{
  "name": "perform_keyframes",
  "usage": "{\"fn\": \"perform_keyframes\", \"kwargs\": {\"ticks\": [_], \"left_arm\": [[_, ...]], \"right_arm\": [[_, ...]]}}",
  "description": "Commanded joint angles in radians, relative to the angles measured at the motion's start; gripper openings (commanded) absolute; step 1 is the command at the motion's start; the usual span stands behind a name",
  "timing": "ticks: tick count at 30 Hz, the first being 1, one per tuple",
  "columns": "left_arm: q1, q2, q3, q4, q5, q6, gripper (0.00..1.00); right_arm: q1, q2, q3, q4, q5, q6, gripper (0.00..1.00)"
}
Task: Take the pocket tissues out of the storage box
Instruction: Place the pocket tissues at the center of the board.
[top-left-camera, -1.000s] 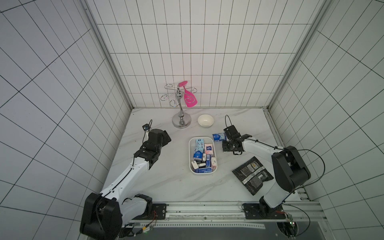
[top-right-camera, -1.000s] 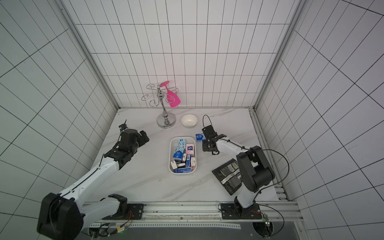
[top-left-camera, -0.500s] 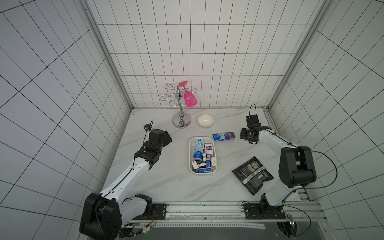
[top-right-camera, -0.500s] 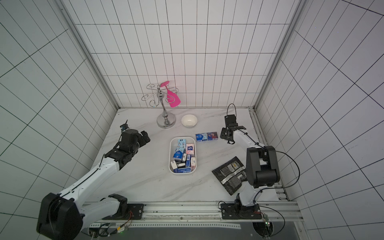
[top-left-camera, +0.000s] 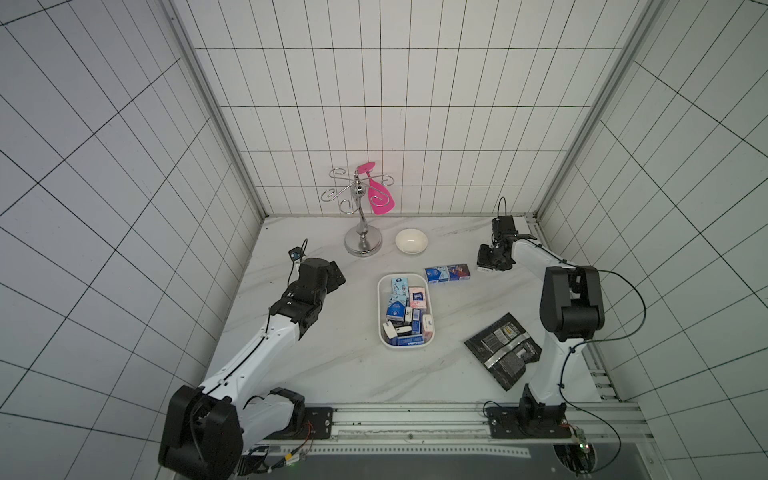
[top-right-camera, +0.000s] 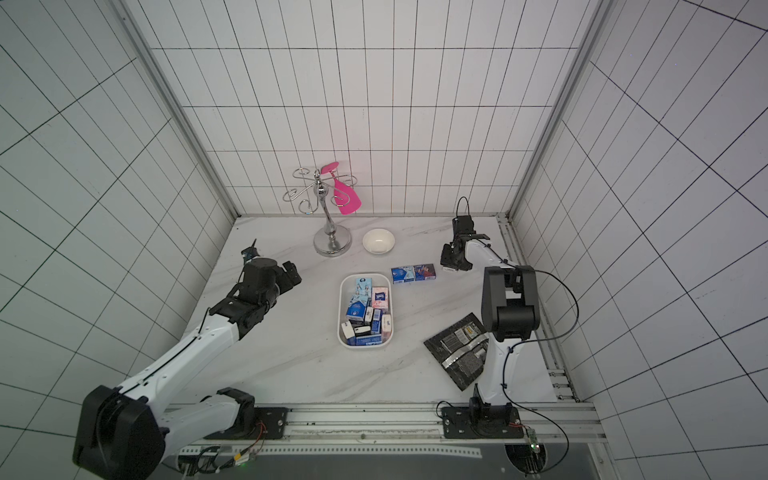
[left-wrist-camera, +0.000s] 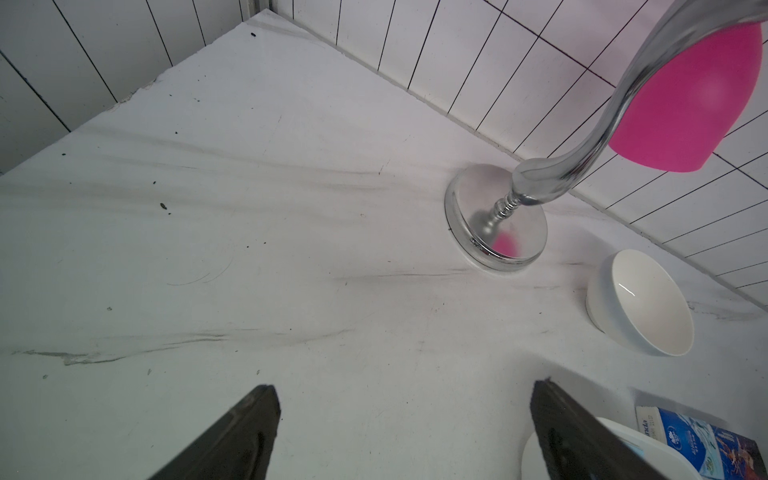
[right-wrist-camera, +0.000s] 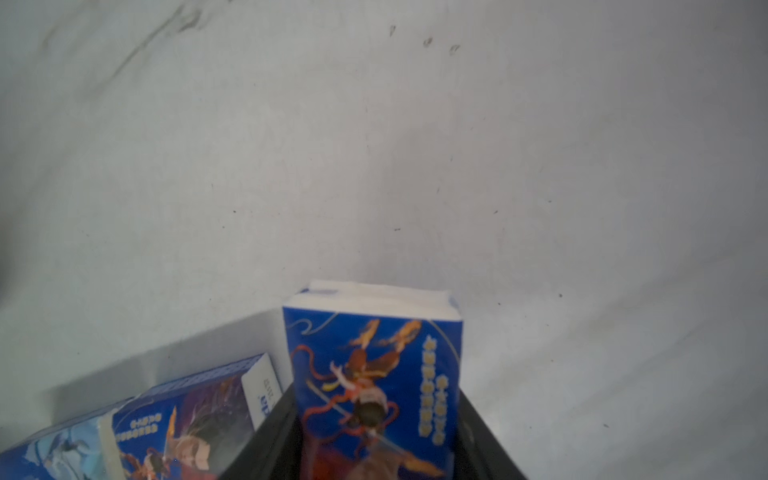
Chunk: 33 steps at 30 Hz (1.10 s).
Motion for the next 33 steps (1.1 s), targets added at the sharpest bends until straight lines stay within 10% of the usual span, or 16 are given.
{"fn": "perform_keyframes", "kwargs": {"ticks": [1, 33], "left_arm": [[-0.002, -0.009, 0.029, 0.0, -0.008, 0.018, 0.98], [-0.002, -0.014, 0.022, -0.004, -0.003, 0.015, 0.98]], "right_arm": [[0.007, 0.016, 0.015, -0.045, -0.044, -0.058, 0.5], [0.016, -0.1, -0.047, -0.093, 0.075, -0.012, 0.67]]}}
